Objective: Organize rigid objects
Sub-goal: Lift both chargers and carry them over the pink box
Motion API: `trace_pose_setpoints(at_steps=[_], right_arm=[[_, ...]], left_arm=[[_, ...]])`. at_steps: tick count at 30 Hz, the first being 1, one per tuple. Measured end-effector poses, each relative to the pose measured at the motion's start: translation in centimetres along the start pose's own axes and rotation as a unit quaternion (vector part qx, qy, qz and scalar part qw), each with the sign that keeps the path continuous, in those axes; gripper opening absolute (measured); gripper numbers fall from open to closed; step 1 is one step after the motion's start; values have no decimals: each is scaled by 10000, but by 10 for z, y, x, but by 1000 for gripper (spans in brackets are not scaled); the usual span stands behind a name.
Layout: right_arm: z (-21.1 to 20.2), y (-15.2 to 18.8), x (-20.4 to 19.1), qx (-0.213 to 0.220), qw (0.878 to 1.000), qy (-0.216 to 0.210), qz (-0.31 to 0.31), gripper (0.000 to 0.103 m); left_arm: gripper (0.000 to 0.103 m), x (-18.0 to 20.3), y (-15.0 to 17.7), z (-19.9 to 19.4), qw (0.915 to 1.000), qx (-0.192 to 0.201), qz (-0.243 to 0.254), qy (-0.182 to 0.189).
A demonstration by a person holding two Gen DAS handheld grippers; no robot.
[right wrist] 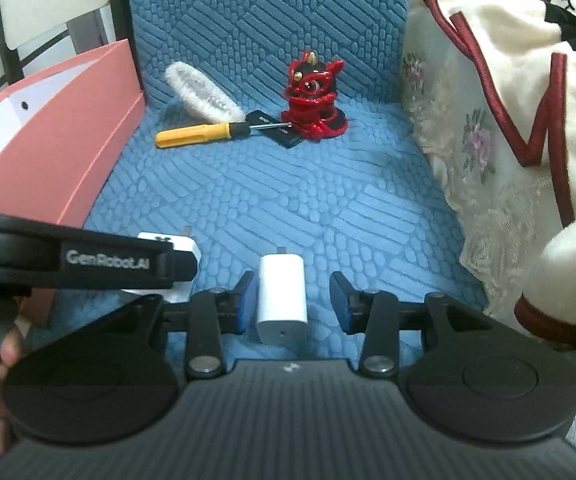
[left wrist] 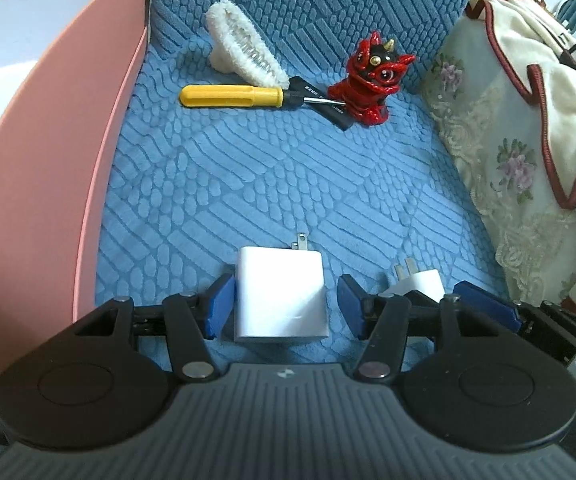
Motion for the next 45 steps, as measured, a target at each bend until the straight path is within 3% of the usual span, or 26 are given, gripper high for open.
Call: trace_pose_setpoints(at_steps=[6, 9, 17, 29, 45], right_arm=[[9, 0, 0, -102, 9999, 27, 27, 41], [11, 0, -4, -161, 9997, -157, 11, 31], [12, -1, -6, -199, 9993, -304, 128, 30], [-21, -12, -2, 177, 9993, -313, 134, 30], [-113, -9, -2, 550, 9967, -598, 59, 30]], left_arm=[[62, -2, -1, 8, 9999, -83, -6, -83], [62, -1, 0, 12, 9999, -103, 50, -122], [58, -3, -2, 11, 9996, -17, -38, -281], [58, -1, -1, -34, 9990, 449, 45, -15], [58, 5, 28, -120, 9956, 858, -269, 275]])
Point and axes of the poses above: each gripper's, at about its wrist camera, not at the fingertips, and z roughly the way its jaws point, x to its right, y to its underside, the point moved 8 cm from there along z, roughly the way its jaws point, and after that the axes turned 10 degrees about -x, right-handed, at the moved point
